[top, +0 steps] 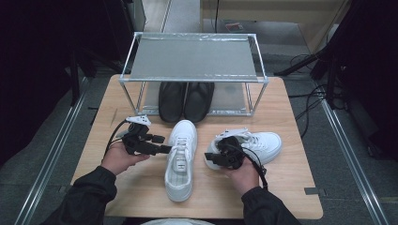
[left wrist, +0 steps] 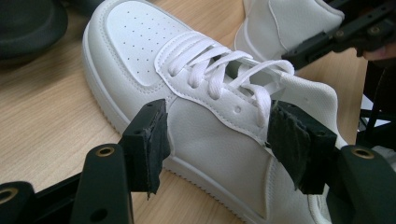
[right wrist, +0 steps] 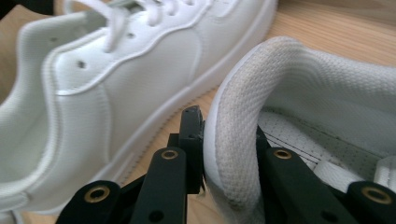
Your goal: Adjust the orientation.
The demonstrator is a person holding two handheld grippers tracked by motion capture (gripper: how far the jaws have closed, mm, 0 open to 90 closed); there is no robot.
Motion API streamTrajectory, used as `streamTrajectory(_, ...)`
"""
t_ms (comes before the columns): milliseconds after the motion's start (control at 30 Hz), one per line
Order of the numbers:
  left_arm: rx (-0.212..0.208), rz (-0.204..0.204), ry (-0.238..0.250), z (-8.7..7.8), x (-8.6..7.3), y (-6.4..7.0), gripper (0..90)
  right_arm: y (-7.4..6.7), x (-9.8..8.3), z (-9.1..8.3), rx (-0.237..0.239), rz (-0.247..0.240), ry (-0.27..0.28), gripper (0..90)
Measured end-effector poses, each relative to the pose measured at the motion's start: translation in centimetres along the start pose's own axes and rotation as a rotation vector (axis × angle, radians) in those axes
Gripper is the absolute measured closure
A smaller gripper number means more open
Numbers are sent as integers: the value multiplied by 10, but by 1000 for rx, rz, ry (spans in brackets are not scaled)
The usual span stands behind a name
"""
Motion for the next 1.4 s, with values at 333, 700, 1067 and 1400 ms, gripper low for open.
streamTrajectory(333,-5,4,0,2,1,1,390,-15,-7,12,9,-17,-17,774)
streamTrajectory(700,-1,4,-1,1,1,1,389,-14,-5,1,31,-52,18,668)
streamTrajectory(1067,17,6,6,0,3,1,390,2,5,-56,84,-36,141,779)
streamTrajectory(1400,34,7,12,0,5,0,392,44,-3,-86,14,41,190,900)
Point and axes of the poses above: each handheld gripper's, and its own axes: z roughly forward along the jaws, x roughly out of its top, y roughly to its right, the point moved 7 cm from there along z, roughly forward along the jaws, and after that the axes turned 12 degrees about z, right-handed, at the moved point
